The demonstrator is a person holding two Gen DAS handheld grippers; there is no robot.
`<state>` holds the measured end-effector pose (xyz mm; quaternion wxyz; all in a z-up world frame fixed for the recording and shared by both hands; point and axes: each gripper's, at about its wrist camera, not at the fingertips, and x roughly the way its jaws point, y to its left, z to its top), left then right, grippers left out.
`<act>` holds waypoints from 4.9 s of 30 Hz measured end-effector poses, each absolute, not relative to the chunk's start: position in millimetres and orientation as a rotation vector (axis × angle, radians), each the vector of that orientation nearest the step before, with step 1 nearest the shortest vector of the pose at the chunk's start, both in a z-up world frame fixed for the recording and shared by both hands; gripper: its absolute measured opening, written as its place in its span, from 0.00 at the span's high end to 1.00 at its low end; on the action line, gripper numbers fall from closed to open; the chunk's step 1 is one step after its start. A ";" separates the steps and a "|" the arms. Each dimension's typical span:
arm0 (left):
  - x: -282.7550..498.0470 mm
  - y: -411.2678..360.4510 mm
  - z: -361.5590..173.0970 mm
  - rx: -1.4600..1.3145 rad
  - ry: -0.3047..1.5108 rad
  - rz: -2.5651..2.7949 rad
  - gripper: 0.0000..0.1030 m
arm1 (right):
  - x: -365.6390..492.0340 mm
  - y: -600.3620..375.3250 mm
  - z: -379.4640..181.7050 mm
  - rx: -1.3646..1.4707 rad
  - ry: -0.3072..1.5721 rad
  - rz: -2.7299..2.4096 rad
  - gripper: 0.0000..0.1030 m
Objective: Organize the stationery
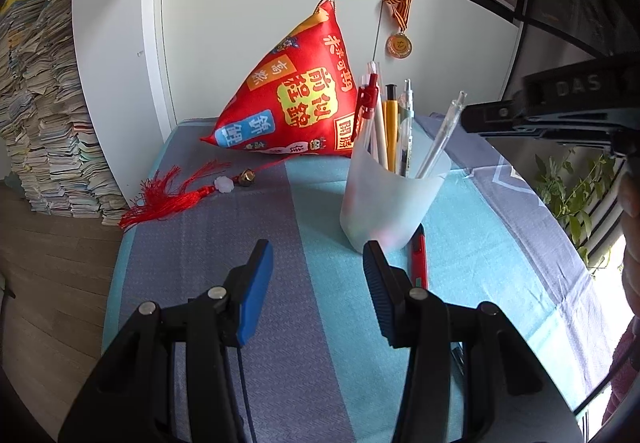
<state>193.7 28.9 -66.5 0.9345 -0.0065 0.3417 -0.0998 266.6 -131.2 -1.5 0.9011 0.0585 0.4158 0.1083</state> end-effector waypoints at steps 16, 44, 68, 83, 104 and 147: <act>178.4 -34.8 -99.7 0.151 0.811 -0.391 0.59 | 157.5 -166.0 -86.6 0.142 0.992 0.286 0.88; 180.9 -46.8 -124.0 0.209 0.861 -0.409 0.93 | 134.1 -123.1 -118.1 0.034 1.011 0.331 0.89; 168.1 -67.1 -108.0 0.256 0.829 -0.414 0.59 | 104.4 -190.8 -117.6 0.144 1.053 0.194 0.89; 127.9 -37.8 -103.4 0.197 0.921 -0.411 0.96 | 100.6 -194.9 -118.9 0.177 1.047 0.206 0.89; 61.4 -19.4 -106.5 0.193 0.922 -0.475 0.66 | 81.5 -188.0 -111.4 0.157 1.075 0.290 0.89; 122.3 -51.0 -114.8 0.215 0.899 -0.482 0.93 | 153.0 -167.6 -101.3 0.108 1.053 0.216 0.84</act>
